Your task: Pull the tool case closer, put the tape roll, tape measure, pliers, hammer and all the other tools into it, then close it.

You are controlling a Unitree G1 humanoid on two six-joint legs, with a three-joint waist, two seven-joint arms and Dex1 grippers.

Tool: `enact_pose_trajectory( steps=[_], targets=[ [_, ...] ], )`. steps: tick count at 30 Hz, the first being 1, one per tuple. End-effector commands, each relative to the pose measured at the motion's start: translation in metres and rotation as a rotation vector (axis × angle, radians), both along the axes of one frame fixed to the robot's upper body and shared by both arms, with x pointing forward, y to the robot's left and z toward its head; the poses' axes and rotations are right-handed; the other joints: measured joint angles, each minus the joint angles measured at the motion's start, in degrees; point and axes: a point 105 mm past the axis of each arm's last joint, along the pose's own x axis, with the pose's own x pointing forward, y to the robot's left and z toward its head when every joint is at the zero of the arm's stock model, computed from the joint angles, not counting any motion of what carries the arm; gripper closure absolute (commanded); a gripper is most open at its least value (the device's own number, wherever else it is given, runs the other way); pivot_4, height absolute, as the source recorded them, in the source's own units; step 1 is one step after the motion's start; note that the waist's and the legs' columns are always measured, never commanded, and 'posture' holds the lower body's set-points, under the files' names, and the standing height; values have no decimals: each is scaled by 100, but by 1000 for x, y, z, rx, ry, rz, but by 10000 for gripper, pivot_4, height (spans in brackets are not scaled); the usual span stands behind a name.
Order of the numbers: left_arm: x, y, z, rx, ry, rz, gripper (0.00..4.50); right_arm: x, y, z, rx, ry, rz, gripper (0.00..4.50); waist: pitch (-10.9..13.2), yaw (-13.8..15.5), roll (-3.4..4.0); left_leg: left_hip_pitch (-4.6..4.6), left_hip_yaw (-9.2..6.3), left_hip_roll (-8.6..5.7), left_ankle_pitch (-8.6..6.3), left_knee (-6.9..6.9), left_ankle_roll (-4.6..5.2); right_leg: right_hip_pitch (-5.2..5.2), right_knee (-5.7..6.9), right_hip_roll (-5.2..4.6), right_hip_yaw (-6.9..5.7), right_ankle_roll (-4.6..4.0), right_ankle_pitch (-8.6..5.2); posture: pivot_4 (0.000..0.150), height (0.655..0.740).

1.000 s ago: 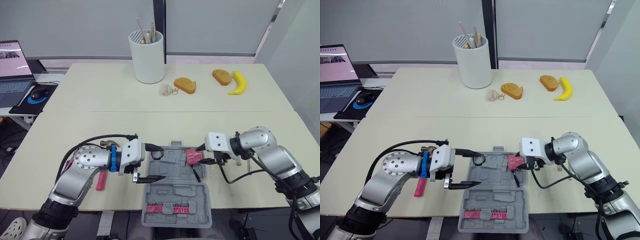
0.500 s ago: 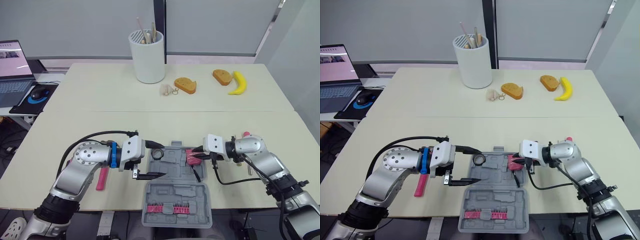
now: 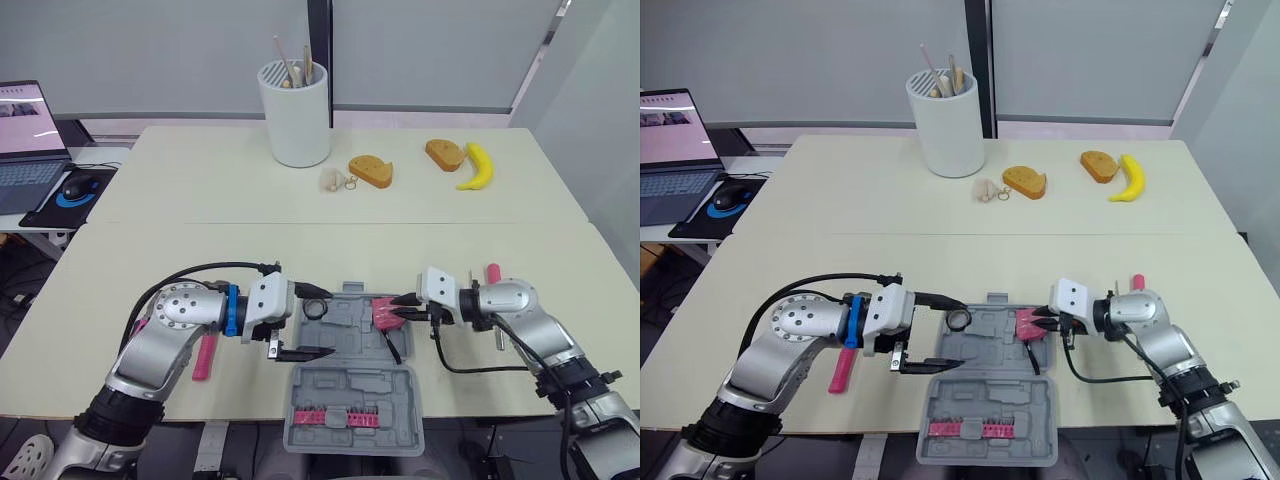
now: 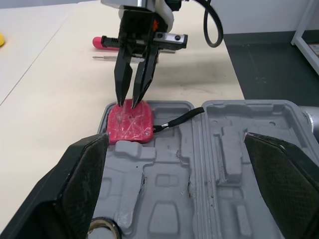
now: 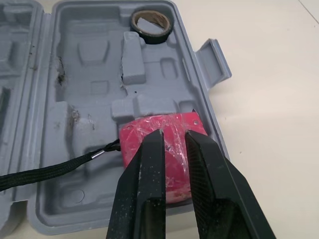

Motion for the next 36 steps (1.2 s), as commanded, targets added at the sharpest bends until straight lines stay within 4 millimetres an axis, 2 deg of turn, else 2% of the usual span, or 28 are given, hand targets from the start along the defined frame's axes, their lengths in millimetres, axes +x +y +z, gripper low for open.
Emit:
enact_pose_trajectory(
  steps=[1, 6, 10, 15, 16, 20, 25, 28, 31, 36],
  targets=[
    [-1, -4, 6, -11, -18, -24, 0, 5, 3, 1, 0, -14, -5, 38265, 0, -2, 0, 0, 0, 0, 0, 0, 0, -1, 0, 0, 0, 0, 0, 1500, 7400],
    [-2, -5, 6, -9, -17, -31, 0, 6, -2, -18, -31, 88, -48, 38265, 0, -3, 0, 6, -1, 0, 0, 1, 0, 6, 1, 0, 0, 0, 0, 1500, 7400],
    [-1, -4, 7, -4, -18, -30, 0, -5, -12, -44, -117, 213, -63, 38265, -3, -2, 1, 17, -1, 0, 0, 1, 0, 17, 0, 0, 0, 0, 0, 1500, 7400],
    [0, -1, 9, 2, -20, -21, 0, -11, -15, -60, -184, 253, -57, 38265, -14, -2, -4, 29, -2, 0, 0, 0, 0, 27, 0, 0, 0, 0, 0, 1500, 7400],
    [1, 0, 9, 3, -21, -15, 0, -7, -11, -56, -171, 213, -52, 38265, -18, -2, -6, 33, -2, 0, 0, 0, 0, 30, 0, 0, 0, 0, 0, 1500, 7400],
    [7, 13, 10, -9, -33, 37, 0, 14, 13, -11, -38, -60, -36, 38265, -22, -4, -9, 44, -3, 3, 0, -1, 0, 38, 0, 3, 0, -1, 1, 1500, 7400],
    [15, 33, 11, -35, -39, 131, 0, 16, 24, 31, 41, -227, -43, 38265, -15, -20, -2, 24, -2, 3, 3, -3, -5, 11, 6, 4, 6, -5, 4, 1500, 7400],
    [25, 58, 15, -72, -48, 270, 0, 10, 24, 66, 97, -284, -78, 38265, -14, -17, 0, -2, -4, 3, 3, -2, -5, -11, 5, 4, 3, -5, 4, 1500, 7400],
    [32, 100, 19, -105, -20, 482, 0, -5, 3, 87, 79, -289, -145, 38265, -13, 4, 1, -10, -7, 3, 3, -5, -6, -16, -2, 2, 1, -6, 3, 1500, 7400],
    [21, 180, 9, -66, 48, 780, 0, -33, -58, 88, -55, -203, -325, 28707, -12, 50, -1, -13, -8, -2, 0, -10, -5, -11, -17, -7, 1, -7, 2, 1500, 7400]
  ],
)
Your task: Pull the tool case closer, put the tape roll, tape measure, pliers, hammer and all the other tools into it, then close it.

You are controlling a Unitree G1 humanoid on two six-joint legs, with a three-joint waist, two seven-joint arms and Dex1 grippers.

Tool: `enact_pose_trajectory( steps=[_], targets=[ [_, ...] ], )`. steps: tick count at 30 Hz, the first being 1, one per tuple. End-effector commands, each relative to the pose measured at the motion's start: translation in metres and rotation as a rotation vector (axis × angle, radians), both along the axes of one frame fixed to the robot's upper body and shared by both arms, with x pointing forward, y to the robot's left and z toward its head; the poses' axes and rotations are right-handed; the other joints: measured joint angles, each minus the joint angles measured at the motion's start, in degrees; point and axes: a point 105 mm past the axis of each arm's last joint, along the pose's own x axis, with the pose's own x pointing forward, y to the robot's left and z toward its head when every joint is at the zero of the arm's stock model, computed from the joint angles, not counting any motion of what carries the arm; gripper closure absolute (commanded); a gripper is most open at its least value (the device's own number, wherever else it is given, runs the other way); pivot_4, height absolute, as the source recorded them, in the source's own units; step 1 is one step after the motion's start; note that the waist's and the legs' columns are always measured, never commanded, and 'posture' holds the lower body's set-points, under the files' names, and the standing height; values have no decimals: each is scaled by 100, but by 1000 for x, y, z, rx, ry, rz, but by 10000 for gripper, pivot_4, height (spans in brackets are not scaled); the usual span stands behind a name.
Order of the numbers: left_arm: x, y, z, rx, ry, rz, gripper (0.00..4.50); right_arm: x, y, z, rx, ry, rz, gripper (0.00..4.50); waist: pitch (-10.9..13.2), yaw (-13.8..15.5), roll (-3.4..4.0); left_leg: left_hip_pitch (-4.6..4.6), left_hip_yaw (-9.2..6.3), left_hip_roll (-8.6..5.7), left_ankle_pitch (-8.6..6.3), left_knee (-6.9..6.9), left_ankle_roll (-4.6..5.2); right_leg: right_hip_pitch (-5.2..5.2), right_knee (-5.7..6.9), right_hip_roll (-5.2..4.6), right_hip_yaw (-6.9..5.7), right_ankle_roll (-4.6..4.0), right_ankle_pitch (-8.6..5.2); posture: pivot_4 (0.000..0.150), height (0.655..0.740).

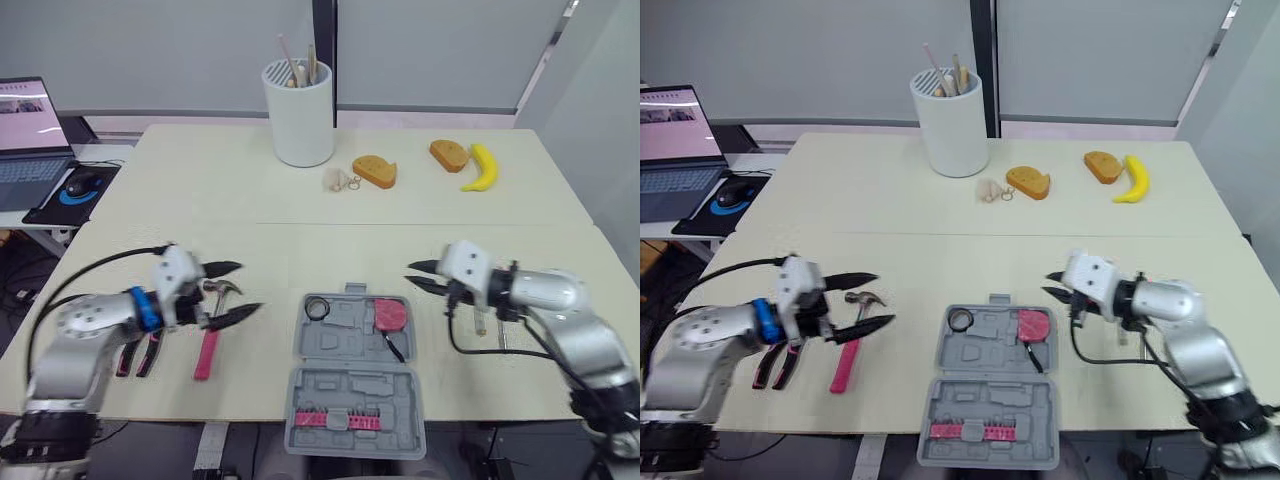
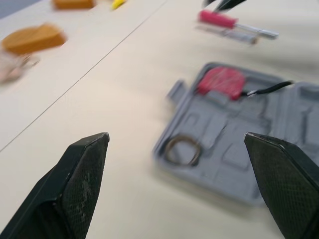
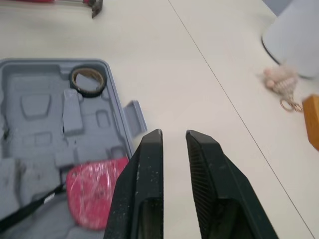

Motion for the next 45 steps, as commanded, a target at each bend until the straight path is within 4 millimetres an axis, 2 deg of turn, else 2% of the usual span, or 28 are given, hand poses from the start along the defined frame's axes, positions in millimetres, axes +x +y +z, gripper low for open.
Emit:
enact_pose_trajectory(
  steps=[1, 5, 8, 10, 11, 14, 19, 22, 24, 29, 34, 39, 45],
  targets=[
    [-10, 52, 3, -2, 27, 185, 0, -17, -36, 13, -45, 24, -120, 26634, 1, 1, -1, 0, 1, 0, 0, 0, 0, 1, -1, -2, 0, 0, 0, 1500, 7400],
    [-33, 106, -7, 10, 123, 370, 0, -33, -86, 14, -105, 73, -303, 17335, 5, -1, -1, 8, 3, 4, 0, -1, 1, 4, 2, -4, 0, 0, 0, 1500, 7400],
    [-51, 133, -15, 20, 197, 451, 0, -47, -111, 12, -144, 108, -378, 9930, 5, -6, 0, 15, 4, 11, 1, 0, 0, 5, 3, -3, 1, -2, -1, 1500, 7400],
    [-65, 151, -19, 31, 246, 507, 0, -58, -125, 12, -170, 134, -415, 2678, 4, -5, -1, 15, 4, 12, 1, 1, 0, 4, 3, -3, 0, -5, -1, 1500, 7400],
    [-71, 157, -20, 37, 267, 523, 0, -63, -129, 12, -183, 150, -421, 428, 5, -6, -1, 15, 5, 13, 1, 1, 0, 4, 2, -4, 1, -6, -2, 1500, 7400],
    [-82, 167, -25, 46, 312, 542, 0, -74, -132, 9, -198, 199, -415, 428, 4, -6, -2, 11, 9, 13, 1, 0, 0, -1, 2, -8, 2, -7, -2, 1500, 7400],
    [-85, 167, -28, 38, 327, 546, 0, -74, -130, 9, -203, 207, -400, 428, 4, -5, -2, 10, 10, 14, 0, -1, 0, -2, 1, -17, 0, -10, -2, 1500, 7400],
    [-87, 168, -31, 6, 342, 593, 0, -68, -113, 15, -179, 152, -308, 428, 4, -15, -3, 9, 14, 13, 0, -1, -1, -4, -1, -21, 1, -11, -3, 1500, 7400],
    [-90, 168, -35, -19, 347, 650, 0, -67, -79, 24, -117, 119, -151, 428, 5, -32, 0, 8, 16, 14, 0, -2, -1, -6, -1, -22, 4, -12, -3, 1500, 7400],
    [-94, 158, -45, -76, 355, 736, 0, -66, -13, 46, 5, 97, 143, 428, 9, -60, -2, 5, 16, 17, -1, -7, -1, -16, -1, -19, 1, -13, -4, 1500, 7400],
    [-76, 139, -46, -157, 281, 805, 0, -66, 40, 66, 103, 133, 374, 428, 4, 3, -25, -3, 17, 17, -1, -5, -1, -50, -1, -21, 0, -13, -3, 1500, 7400],
    [-58, 132, -52, -180, 243, 859, 0, -60, 64, 76, 113, 132, 471, 428, -6, 58, -43, -11, 16, 16, 0, -2, -1, -58, 0, -22, -4, -17, 6, 1500, 7400],
    [-41, 125, -68, -158, 278, 861, 0, -60, 71, 72, 93, 126, 503, 428, -7, 43, -45, -24, 18, 12, -1, -4, -2, -71, 0, -21, -2, -18, 8, 1500, 7400]
  ],
)
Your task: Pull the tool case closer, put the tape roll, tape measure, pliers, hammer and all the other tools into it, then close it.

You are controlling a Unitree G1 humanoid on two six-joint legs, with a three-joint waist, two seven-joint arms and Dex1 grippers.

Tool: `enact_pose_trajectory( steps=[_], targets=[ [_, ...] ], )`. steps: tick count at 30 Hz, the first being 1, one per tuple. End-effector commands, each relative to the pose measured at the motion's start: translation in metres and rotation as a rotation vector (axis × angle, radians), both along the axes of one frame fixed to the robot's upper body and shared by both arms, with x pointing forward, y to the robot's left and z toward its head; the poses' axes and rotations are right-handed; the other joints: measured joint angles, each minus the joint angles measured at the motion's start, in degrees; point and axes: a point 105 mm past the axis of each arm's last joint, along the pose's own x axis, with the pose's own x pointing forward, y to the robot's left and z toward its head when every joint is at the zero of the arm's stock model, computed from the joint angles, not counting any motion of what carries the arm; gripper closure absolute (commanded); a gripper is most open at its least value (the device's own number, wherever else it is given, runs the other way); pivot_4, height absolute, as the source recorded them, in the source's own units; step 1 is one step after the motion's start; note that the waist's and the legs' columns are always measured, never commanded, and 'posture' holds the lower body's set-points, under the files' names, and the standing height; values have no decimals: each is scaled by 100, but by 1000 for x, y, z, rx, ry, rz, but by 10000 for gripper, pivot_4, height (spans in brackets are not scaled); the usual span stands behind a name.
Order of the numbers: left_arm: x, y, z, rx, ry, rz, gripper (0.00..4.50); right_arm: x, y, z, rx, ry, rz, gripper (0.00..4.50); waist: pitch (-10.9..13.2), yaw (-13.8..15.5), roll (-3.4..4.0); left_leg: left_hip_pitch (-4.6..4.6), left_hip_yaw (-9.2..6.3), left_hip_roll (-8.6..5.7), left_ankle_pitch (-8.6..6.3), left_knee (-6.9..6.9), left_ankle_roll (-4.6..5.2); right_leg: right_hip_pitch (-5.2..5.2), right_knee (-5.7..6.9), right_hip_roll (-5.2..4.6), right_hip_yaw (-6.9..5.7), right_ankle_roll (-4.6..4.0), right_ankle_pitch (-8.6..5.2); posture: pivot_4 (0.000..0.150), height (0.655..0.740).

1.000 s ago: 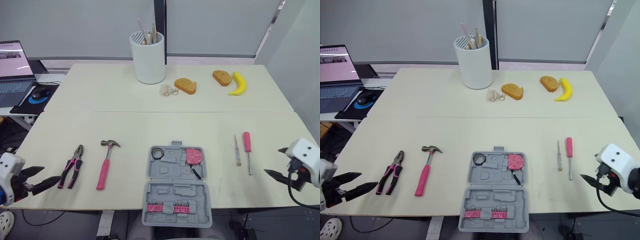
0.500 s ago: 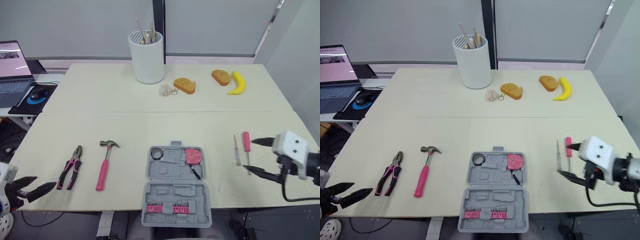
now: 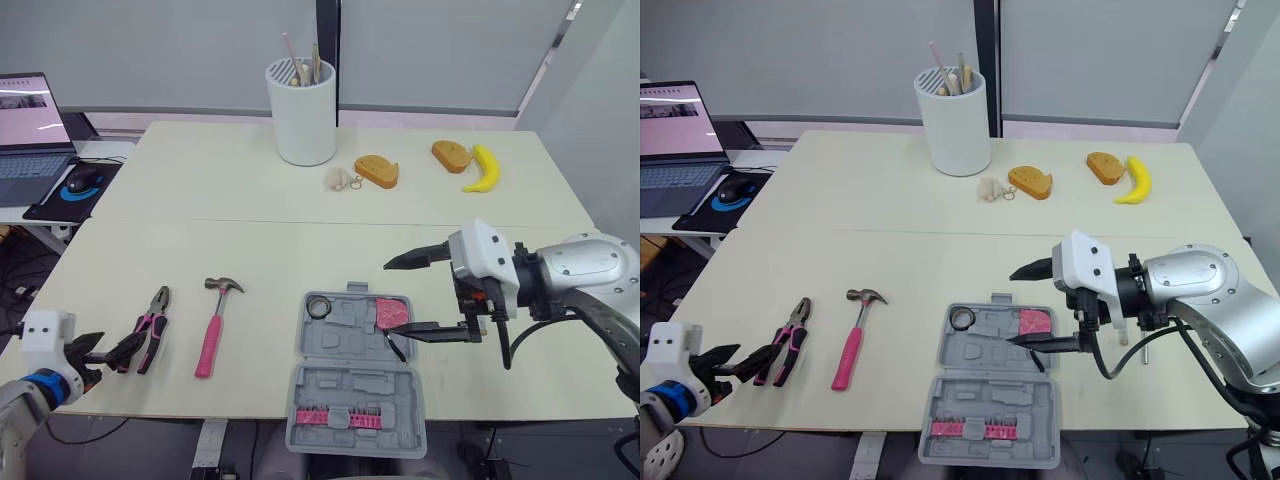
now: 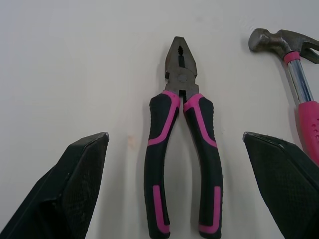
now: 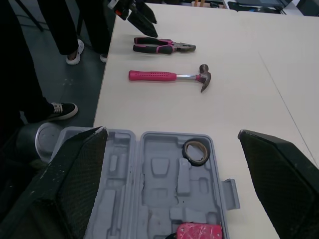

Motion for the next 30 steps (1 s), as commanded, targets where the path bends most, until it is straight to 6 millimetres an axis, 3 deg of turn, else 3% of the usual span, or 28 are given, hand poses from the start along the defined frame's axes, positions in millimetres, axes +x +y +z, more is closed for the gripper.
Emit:
enact_pose_trajectory(
  steps=[1, 9, 19, 22, 27, 30],
  targets=[
    [11, -3, -6, 18, 15, -1, 0, -3, 4, 3, -3, -44, 24, 428, 0, 0, 0, -4, 0, 0, 0, 1, 0, 2, 3, 0, 0, 0, 0, 1500, 7400],
    [37, -12, -20, 55, 58, 0, 0, -6, 4, -2, -19, -42, 24, 428, -2, -37, -3, -8, -1, -1, 1, 5, 0, 4, 7, 3, 0, 4, 3, 1500, 7400],
    [37, -12, -45, 81, 166, 6, 0, -6, 3, -2, -30, -46, 13, 428, -19, -48, 27, -9, -2, -1, 2, 5, -1, 6, 13, 6, 0, 5, 3, 1500, 7400],
    [30, -12, -51, 98, 196, 4, 5855, -6, 3, -3, -30, -45, 12, 0, -28, -52, 42, -6, -2, -2, 2, 6, 0, 10, 15, 6, 2, 6, 5, 1500, 7400],
    [21, -10, -55, 89, 212, 36, 19608, -7, 4, -3, -26, -48, 11, 0, -37, -59, 54, -4, 0, -2, 2, 5, 0, 9, 14, 6, 6, 6, 5, 1500, 7400],
    [15, -10, -59, 85, 231, 47, 19661, -7, 5, -3, -21, -52, 9, 0, -42, -74, 60, -4, 1, -2, 1, 4, 0, 10, 14, 6, 9, 6, 5, 1500, 7400]
  ],
)
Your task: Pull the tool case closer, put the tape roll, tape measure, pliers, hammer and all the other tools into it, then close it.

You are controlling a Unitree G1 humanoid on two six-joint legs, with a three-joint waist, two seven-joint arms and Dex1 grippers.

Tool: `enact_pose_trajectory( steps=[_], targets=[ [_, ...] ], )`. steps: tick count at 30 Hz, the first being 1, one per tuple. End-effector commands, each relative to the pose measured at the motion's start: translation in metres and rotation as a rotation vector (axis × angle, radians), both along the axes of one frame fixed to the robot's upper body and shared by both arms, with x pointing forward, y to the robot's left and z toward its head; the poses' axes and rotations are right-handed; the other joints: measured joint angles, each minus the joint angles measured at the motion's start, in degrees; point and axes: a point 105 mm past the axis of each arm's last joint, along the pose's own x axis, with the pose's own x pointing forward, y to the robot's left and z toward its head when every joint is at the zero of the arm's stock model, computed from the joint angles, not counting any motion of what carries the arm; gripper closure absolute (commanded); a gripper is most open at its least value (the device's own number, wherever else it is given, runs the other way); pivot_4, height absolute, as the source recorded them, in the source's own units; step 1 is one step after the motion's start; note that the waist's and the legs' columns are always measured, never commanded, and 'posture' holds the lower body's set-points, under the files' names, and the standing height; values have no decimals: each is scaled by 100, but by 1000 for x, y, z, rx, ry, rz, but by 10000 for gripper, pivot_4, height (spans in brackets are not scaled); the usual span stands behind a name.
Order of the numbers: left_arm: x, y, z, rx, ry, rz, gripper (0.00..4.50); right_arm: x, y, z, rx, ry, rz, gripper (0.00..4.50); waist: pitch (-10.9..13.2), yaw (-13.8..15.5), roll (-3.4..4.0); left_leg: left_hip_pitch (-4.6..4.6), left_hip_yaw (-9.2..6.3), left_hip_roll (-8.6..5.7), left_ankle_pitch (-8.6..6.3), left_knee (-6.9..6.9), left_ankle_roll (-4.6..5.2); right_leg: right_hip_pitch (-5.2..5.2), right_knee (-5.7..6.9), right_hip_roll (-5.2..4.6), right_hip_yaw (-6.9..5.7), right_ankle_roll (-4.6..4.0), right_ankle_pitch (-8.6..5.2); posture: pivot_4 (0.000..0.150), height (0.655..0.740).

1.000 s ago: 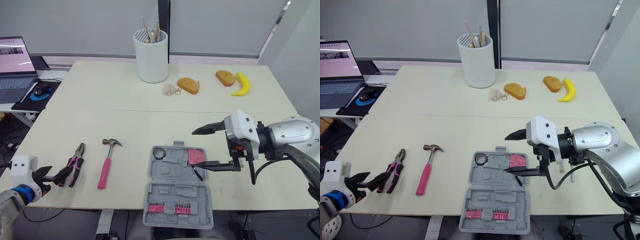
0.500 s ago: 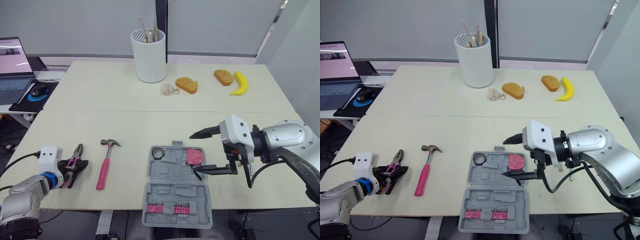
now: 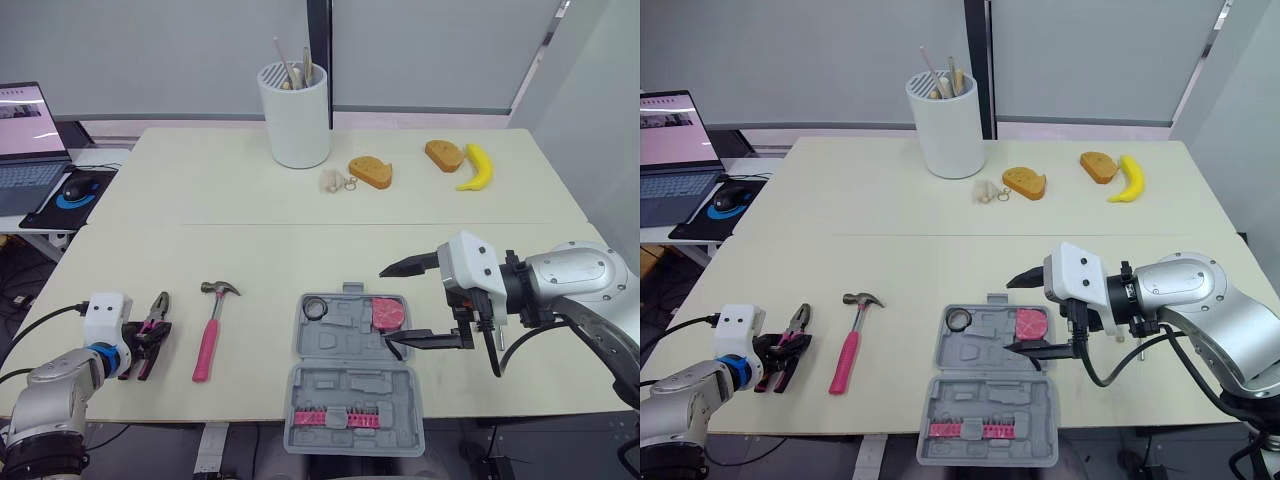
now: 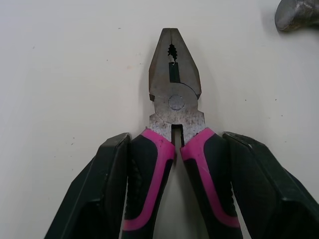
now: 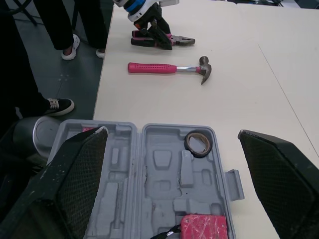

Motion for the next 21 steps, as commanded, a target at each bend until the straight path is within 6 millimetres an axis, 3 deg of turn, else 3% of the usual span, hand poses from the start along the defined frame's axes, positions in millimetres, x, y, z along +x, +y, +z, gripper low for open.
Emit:
enact_pose_trajectory(
  steps=[1, 14, 20, 21],
  targets=[
    [-21, 1, -24, -34, 103, 50, 19661, -5, 3, 5, 6, -40, 19, 0, -4, -9, 4, 0, 0, 0, 0, 0, 0, 0, 0, 0, 0, 0, 0, 1500, 7400],
    [-10, -4, -6, -116, -8, 43, 19664, -2, 3, 4, 9, -49, 9, 0, -6, -11, 6, -1, 1, 0, 0, 0, 0, -1, 0, 0, 1, 0, 0, 1500, 7400],
    [-12, 10, 1, -91, -18, 66, 184, -2, 2, 3, 8, -50, 9, 0, -6, -6, 6, 0, -1, 0, 0, 0, 0, -1, 0, 1, -1, 0, 0, 1500, 7400],
    [-12, 10, 2, -91, -20, 67, 184, -2, 3, 3, 8, -51, 9, 0, -6, -7, 6, 0, -2, 0, 0, 0, 0, -1, 0, 2, -1, 0, 0, 1500, 7400]
  ],
)
